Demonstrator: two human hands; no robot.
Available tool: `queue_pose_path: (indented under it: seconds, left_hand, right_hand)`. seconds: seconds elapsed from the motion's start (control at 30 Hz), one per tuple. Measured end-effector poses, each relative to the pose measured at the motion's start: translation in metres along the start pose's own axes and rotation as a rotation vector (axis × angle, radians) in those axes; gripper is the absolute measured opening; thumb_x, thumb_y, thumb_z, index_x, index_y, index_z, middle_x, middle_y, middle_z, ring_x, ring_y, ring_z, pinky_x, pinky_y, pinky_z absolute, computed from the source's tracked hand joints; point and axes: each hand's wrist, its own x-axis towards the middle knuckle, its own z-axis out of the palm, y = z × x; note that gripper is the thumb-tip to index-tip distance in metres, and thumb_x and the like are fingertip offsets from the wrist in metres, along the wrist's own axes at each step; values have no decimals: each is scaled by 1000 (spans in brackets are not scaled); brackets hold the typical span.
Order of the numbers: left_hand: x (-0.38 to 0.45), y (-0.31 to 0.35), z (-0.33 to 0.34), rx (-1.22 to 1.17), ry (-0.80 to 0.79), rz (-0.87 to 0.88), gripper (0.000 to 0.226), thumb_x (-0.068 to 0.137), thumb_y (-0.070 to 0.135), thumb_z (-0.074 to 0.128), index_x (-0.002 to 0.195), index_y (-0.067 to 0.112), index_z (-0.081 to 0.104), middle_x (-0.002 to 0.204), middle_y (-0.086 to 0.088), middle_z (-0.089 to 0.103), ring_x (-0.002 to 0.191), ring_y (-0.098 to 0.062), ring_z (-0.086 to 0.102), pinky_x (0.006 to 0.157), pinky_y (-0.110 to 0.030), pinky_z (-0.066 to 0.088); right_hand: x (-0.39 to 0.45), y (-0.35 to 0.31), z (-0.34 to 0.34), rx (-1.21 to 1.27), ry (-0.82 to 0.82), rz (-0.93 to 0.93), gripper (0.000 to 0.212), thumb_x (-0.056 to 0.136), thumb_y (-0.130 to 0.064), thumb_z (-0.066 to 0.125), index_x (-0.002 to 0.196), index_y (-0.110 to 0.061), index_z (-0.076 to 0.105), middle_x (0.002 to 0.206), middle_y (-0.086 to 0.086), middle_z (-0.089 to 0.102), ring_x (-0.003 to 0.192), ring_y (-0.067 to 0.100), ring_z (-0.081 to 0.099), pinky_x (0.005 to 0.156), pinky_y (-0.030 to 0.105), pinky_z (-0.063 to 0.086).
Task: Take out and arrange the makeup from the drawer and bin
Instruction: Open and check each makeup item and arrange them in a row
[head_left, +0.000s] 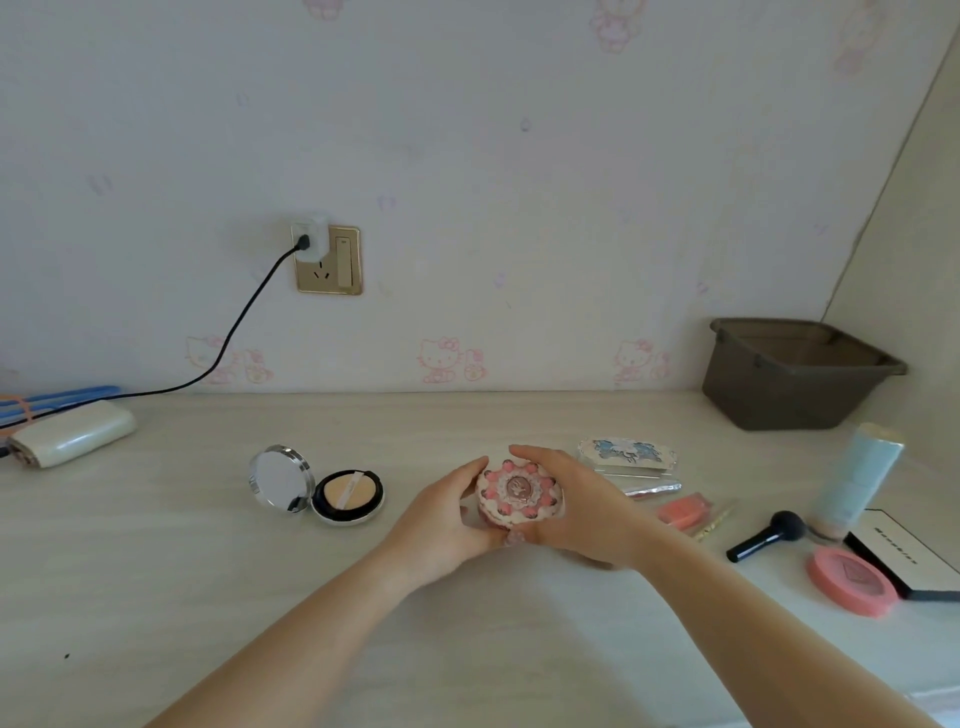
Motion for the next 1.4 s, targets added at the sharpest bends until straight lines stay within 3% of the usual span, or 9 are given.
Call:
queue_pose_path:
  seconds: [0.27,0.4,0.53,0.67,0.8,0.97,1.13,1.27,1.4]
  left_hand:
    - [-1,7,-14,44,11,46,79,71,23,80,138,24,40,123,18,54,113,2,50,72,-3,40]
    - [-1,22,-25,-8,-50,62,60,78,16,70,119,47,39,124,19,50,116,1,47,88,-13,42]
    - [0,34,-22,-157,-39,28,30,79,11,69,101,27,57,100,10,67,90,10,63,69,-1,42]
    - [-1,35,-9,-210,23,20,40,65,28,79,97,19,57,106,-3,67,92,-6,67,69,-11,47]
    - [-4,34,-5,-205,-6,-15,53,55,45,78,99,26,56,113,-2,61,98,-5,63,75,-14,49]
    - [-6,39,-6,-319,-60,-52,33,77,20,76,93,30,50,89,22,57,71,22,55,61,4,38]
    - [-12,37,-9,-430,36,-72,24,78,29,75,88,33,53,86,23,55,78,12,54,67,1,41]
    - [-11,30,-12,-753,136,-138,99,51,49,87,136,25,41,131,1,53,118,-10,53,105,-30,42]
    - [-10,32,-17,-1149,112,-219,59,67,35,73,119,13,54,125,-10,61,120,-21,56,101,-36,45]
  right_hand:
    - [1,-10,7,108,87,-37,82,65,-26,83,134,-38,39,128,-15,43,117,3,46,93,9,38]
    - [2,-16,12,81,218,-87,83,66,-24,83,135,-32,39,129,-14,38,118,3,39,82,-6,30]
    - [5,-22,28,50,352,-99,89,66,-23,83,142,-24,35,134,-6,36,125,10,36,95,8,33]
    - [4,-26,35,105,336,-85,89,67,-17,82,143,-21,34,137,-1,34,129,13,34,97,8,29]
    - [-5,-29,25,169,230,-65,86,68,-18,80,139,-29,33,138,-7,33,112,1,37,89,8,31]
    - [-12,-29,23,308,275,-75,80,72,-4,77,134,-31,34,124,-14,38,105,-6,47,80,3,39]
    - [-14,-29,30,401,322,-142,83,74,6,72,129,-41,32,130,-21,35,111,-12,48,89,11,45]
    - [-14,-28,28,322,412,-149,69,77,-8,74,130,-37,41,127,-21,42,112,-8,44,86,9,42]
    - [-13,-31,24,319,507,-201,47,80,-12,72,112,-43,56,113,-16,54,107,-4,50,84,6,38]
